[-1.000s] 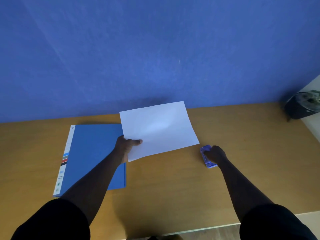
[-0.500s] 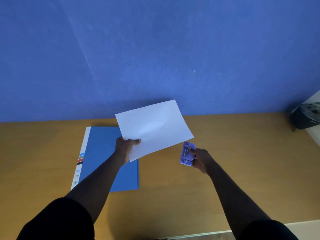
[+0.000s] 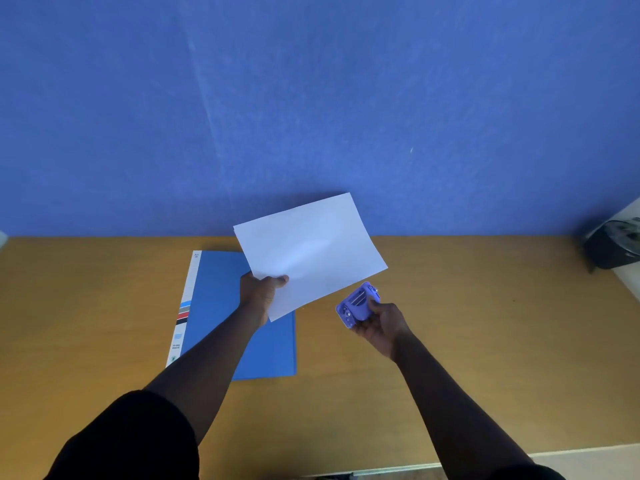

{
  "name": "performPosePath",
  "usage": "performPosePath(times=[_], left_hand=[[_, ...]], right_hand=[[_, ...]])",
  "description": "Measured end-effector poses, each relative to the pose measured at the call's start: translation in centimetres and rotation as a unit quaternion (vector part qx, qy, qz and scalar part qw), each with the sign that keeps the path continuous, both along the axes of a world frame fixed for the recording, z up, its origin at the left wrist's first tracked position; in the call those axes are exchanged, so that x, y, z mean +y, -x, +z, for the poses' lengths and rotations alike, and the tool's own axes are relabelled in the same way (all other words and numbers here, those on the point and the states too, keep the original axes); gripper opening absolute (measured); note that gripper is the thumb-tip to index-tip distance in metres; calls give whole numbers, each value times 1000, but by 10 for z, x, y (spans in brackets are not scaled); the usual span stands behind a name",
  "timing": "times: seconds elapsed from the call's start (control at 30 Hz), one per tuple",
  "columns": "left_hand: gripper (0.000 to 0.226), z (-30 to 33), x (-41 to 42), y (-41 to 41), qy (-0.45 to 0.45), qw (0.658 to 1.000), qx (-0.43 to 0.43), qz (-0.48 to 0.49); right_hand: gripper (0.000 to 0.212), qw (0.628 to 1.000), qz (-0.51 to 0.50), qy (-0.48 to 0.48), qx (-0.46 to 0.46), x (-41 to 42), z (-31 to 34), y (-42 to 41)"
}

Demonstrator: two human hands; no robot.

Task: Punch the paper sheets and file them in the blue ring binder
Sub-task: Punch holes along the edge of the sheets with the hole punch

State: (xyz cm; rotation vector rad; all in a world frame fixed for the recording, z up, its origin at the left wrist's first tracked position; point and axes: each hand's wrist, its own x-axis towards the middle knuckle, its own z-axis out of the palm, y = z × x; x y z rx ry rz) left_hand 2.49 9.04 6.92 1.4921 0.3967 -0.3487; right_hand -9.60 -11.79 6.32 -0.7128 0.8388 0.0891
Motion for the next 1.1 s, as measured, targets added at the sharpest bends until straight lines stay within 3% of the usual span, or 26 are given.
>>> performPosePath(times=[0.37,1.1], left_hand=[[26,4,8,5,-8,1000,-9,2],[27,4,4,17,1,1000,-20,-8]], right_hand=[[23,999,32,3,-36,31,16,-1],[21,998,0,-34,-47,33,15,-6]])
